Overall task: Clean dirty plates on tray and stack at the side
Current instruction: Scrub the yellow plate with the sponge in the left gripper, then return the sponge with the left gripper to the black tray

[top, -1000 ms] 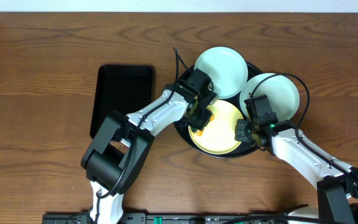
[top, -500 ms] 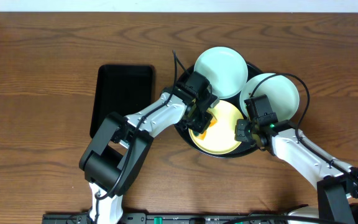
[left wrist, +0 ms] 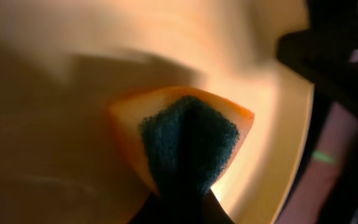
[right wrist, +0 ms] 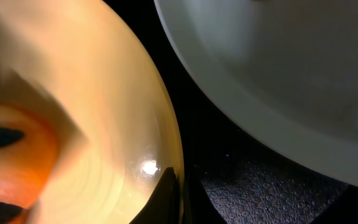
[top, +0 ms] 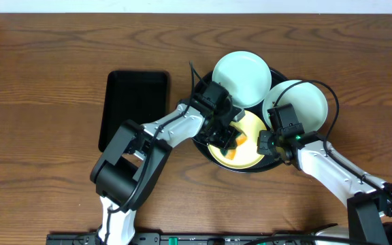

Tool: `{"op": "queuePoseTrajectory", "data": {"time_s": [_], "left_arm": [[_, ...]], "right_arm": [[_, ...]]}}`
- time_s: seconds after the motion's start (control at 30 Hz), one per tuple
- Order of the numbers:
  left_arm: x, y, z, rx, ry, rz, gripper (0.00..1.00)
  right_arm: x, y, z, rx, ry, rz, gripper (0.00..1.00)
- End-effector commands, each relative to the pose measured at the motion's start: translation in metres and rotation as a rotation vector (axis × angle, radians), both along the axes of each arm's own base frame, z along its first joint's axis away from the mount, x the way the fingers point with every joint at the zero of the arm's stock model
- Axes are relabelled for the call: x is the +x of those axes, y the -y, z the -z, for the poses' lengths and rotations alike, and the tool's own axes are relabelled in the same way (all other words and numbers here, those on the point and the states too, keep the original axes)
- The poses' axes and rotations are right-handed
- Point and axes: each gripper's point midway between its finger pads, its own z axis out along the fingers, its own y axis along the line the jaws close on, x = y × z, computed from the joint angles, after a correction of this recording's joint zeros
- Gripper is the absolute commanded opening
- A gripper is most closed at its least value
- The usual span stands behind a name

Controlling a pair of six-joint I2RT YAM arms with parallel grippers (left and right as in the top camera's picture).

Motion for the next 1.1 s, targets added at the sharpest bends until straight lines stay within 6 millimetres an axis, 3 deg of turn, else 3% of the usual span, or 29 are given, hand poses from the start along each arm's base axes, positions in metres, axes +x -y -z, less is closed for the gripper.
{"op": "queuePoseTrajectory", "data": {"time_s": [0.0,0.1,0.23,0.33,0.43,0.53,0.63,0.7,0.73,0.77,0.87,1.07], "left_arm": [[0.01,0.005,-0.007,-0.134,-0.106,-0.064,0.08],[0.048,0.016,-0.074,-0.41,-0.096,-0.115,0.08],[0.083,0.003,-0.154,-0.627,-0.031,-0.163,0.07],[0.093,-0.018,-0.194,-0.667,0.048,-0.195,0.07],[0.096,-0.041,-0.216,-0.66,0.12,-0.225,0.07],[0.103,-0.073,-0.205,-0.518,0.169,-0.34,0.07],[0.11,-0.144,-0.149,-0.084,0.231,-0.559,0.07],[0.105,-0.207,-0.116,0.267,0.247,-0.71,0.07],[0.097,-0.247,-0.103,0.469,0.257,-0.772,0.07],[0.091,-0.272,-0.097,0.597,0.262,-0.803,0.08],[0.084,-0.286,-0.081,0.652,0.242,-0.816,0.08],[0.079,-0.287,-0.042,0.678,0.208,-0.803,0.13]], "right_arm": [[-0.004,0.001,0.003,-0.009,-0.012,-0.011,0.01],[-0.004,0.001,0.003,-0.009,-0.012,-0.011,0.01],[-0.005,0.001,0.003,-0.01,-0.016,-0.011,0.01],[-0.006,0.001,0.003,-0.011,-0.019,-0.011,0.06],[-0.006,0.001,0.003,-0.011,-0.02,-0.011,0.2],[-0.007,0.001,0.003,-0.009,-0.024,-0.012,0.22],[-0.008,0.001,0.004,-0.011,-0.03,-0.012,0.15],[-0.008,0.001,0.004,-0.01,-0.027,-0.012,0.13],[-0.008,0.001,0.004,-0.01,-0.027,-0.012,0.14],[-0.008,0.001,0.004,-0.01,-0.027,-0.012,0.14],[-0.008,0.001,0.004,-0.01,-0.027,-0.012,0.14],[-0.008,0.001,0.004,-0.012,-0.03,-0.012,0.17]]}}
